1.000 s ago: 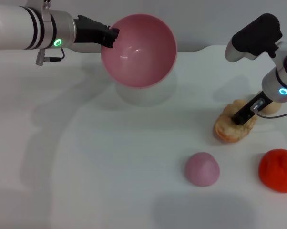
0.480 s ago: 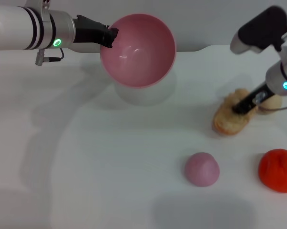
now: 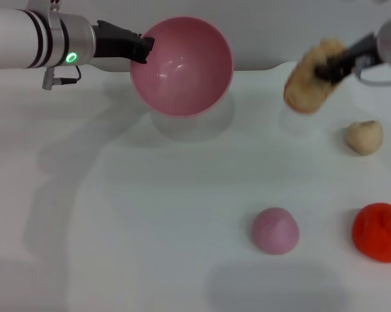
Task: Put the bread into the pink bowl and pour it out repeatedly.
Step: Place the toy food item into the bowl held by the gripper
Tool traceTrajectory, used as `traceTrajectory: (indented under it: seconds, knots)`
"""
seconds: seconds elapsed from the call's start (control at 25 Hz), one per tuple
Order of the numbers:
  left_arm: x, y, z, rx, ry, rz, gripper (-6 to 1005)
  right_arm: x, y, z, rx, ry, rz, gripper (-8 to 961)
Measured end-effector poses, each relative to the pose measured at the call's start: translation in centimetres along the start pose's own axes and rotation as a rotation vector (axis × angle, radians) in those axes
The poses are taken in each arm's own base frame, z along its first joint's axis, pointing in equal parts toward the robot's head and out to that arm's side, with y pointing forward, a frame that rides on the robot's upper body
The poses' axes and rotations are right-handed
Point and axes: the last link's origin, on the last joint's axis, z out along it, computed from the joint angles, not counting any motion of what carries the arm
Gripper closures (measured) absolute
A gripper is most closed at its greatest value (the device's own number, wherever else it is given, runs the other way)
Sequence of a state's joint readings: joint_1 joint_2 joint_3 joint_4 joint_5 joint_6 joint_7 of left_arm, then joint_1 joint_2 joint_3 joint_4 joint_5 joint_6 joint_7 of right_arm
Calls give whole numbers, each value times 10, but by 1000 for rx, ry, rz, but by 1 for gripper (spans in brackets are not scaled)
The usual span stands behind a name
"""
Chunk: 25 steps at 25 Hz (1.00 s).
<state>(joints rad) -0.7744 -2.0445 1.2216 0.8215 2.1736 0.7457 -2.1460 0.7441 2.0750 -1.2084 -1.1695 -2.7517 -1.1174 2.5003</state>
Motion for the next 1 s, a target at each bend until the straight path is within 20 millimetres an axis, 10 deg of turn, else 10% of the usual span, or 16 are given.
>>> traceTrajectory:
  seconds: [0.52, 1.0]
  knots:
    - [-6, 2, 2, -9, -18, -22, 953, -88, 8, -89, 132, -362, -171, 802]
    - [-9, 10, 5, -36, -36, -34, 952, -100, 83, -49, -54, -289, -393, 816]
